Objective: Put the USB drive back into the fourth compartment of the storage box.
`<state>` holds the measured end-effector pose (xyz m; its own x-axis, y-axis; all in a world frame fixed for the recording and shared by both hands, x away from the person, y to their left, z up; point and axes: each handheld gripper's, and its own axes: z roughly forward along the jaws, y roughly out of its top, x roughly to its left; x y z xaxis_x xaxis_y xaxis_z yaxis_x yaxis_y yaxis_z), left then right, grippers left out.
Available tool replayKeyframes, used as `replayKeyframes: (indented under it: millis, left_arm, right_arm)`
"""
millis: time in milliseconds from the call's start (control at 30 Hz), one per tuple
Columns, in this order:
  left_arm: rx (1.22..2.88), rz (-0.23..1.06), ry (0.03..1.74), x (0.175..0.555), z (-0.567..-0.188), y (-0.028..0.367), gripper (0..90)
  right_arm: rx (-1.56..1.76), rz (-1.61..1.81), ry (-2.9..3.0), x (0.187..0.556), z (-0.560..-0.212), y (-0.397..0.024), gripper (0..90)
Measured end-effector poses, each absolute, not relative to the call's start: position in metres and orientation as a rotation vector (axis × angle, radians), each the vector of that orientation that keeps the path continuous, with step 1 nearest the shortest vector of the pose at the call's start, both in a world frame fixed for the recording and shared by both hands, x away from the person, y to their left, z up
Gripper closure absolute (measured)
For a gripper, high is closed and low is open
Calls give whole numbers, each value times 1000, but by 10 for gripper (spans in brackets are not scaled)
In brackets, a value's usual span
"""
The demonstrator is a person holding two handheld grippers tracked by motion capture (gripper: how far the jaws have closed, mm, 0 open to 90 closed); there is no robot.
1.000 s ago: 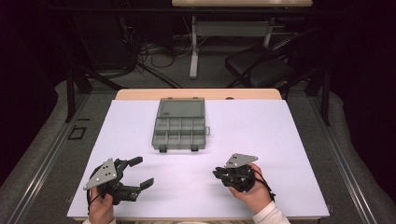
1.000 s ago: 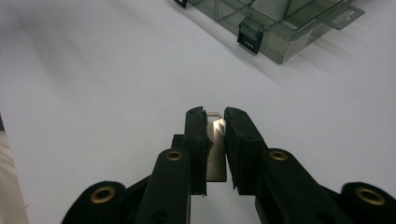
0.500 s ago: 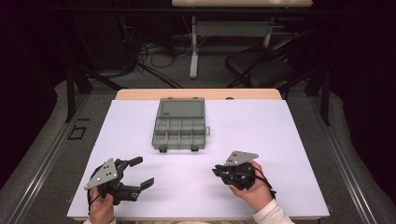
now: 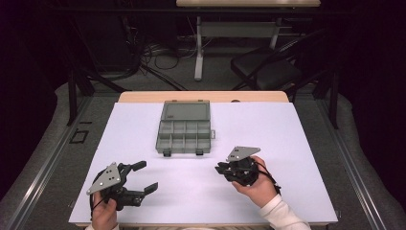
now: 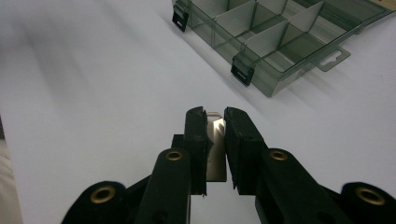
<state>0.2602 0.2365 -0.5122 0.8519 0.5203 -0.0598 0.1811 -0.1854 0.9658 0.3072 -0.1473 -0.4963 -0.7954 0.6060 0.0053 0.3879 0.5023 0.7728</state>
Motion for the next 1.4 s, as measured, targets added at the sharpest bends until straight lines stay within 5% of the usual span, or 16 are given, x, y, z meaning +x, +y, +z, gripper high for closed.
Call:
replayKeyframes:
  millis: [1400]
  left_arm:
    - [1749, 319, 551, 265, -514, 238, 156]
  right_arm:
    - [794, 1110, 2531, 382, -452, -109, 792]
